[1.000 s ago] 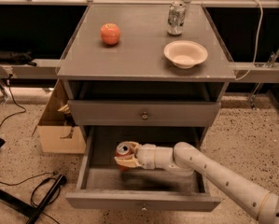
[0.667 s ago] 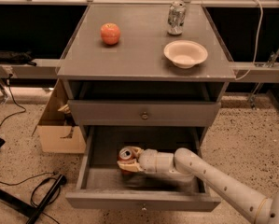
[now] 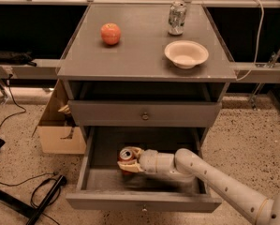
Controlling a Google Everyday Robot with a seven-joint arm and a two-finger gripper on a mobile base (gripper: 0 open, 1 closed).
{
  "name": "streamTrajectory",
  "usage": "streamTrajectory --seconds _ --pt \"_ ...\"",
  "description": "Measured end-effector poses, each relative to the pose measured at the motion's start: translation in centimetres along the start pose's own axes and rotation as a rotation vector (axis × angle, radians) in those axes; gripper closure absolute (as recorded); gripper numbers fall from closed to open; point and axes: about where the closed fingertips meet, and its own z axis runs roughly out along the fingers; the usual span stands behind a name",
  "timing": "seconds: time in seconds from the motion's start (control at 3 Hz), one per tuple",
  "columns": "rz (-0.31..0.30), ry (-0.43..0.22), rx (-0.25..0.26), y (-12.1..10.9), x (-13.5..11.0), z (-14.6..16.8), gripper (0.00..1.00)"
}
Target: Place coke can into middle drawer
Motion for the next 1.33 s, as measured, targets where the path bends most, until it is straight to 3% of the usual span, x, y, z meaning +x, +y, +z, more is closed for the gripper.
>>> streamTrajectory --seconds 0.67,1.0,1.33 --pt "0.000 0.000 0.000 0.00 0.00 0.00 0.31" --pt "0.000 0.000 0.000 0.00 0.00 0.01 0.00" --pt "0.000 0.000 0.000 0.01 0.00 0.01 0.00"
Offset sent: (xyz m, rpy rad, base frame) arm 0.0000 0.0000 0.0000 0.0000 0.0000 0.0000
